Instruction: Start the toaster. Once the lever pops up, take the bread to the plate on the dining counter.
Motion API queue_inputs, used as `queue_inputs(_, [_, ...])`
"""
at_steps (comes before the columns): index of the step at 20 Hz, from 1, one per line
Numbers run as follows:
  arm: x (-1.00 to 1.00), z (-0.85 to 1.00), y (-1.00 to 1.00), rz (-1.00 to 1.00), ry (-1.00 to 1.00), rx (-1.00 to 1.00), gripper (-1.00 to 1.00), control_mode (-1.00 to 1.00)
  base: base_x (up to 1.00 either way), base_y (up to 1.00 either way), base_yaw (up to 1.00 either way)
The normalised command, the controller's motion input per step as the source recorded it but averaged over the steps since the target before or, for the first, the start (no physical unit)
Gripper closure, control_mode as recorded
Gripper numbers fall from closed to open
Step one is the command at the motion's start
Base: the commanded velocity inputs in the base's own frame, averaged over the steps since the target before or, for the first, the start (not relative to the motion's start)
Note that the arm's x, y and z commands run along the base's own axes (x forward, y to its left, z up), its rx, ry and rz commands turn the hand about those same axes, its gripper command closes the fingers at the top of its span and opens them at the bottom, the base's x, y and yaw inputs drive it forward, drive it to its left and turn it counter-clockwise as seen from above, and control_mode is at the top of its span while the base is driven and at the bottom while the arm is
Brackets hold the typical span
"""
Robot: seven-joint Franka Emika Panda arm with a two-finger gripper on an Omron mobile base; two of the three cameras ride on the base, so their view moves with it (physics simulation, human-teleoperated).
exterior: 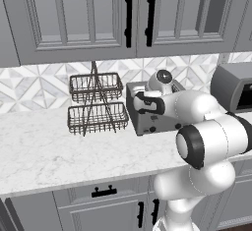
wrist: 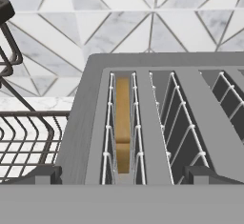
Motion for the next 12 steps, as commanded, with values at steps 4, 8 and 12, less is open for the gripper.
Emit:
queue_inputs(4, [0.00, 0.00, 0.00, 0.00, 0.00, 0.00, -1.00, -1.00, 0.00, 0.00, 0.00])
queue_inputs(8, [0.00, 0.00, 0.00, 0.00, 0.00, 0.00, -1.00, -1.00, 0.00, 0.00, 0.00])
queue_inputs(12, [0.00, 0.00, 0.00, 0.00, 0.00, 0.00, -1.00, -1.00, 0.00, 0.00, 0.00])
